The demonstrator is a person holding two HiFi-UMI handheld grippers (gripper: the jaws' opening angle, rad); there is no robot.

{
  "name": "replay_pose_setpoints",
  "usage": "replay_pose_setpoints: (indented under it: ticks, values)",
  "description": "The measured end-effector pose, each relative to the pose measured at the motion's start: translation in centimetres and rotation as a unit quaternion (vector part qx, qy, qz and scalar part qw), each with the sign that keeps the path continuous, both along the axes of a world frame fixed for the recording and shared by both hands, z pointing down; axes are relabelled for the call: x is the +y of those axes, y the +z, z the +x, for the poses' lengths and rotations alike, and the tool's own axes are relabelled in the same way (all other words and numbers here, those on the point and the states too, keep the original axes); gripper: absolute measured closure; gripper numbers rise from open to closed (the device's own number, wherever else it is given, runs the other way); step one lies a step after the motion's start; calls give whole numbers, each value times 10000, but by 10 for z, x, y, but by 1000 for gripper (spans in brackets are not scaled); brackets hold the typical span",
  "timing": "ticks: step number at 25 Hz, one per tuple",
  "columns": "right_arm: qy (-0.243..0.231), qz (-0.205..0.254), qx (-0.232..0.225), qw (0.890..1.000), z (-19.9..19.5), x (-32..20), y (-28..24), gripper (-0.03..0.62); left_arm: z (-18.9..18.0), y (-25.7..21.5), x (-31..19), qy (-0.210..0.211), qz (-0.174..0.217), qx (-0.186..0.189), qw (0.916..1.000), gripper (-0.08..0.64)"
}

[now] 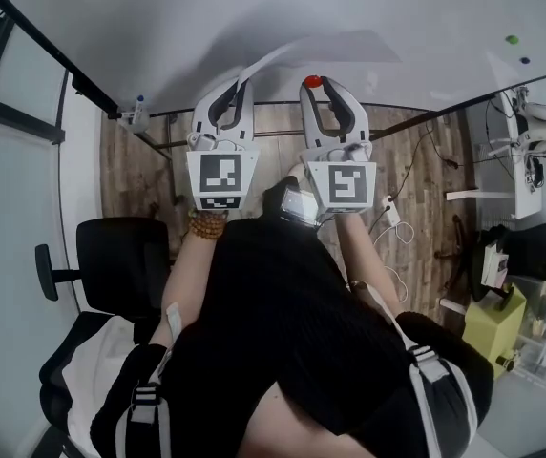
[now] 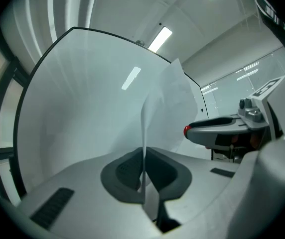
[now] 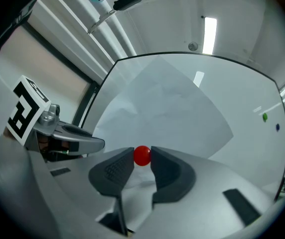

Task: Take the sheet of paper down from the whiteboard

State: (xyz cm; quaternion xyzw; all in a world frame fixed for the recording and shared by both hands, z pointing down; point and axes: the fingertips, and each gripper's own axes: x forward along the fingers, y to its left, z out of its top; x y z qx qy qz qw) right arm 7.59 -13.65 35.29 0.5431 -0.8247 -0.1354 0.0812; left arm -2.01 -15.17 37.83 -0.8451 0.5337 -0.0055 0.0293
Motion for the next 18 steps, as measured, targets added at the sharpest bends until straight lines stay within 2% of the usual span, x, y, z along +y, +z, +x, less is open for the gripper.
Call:
replay_pose_setpoints:
  ticks: [5,15,17,18]
  values:
    - [81,-3,-91,9999,9,-7,-1,492,2,-7,-4,101,-46,204,9997,548]
    - [219,22,-198,9996,15,-15,1,503,5,4,-9,288,-214,343,9988,548]
    - [238,32,-183,9995,17,-18,2,511,7,7,-12,301,-243,334,9987,548]
    - [250,39,-176,9995,18,-20,2,537,8,8,-14,308,-258,330,9986,548]
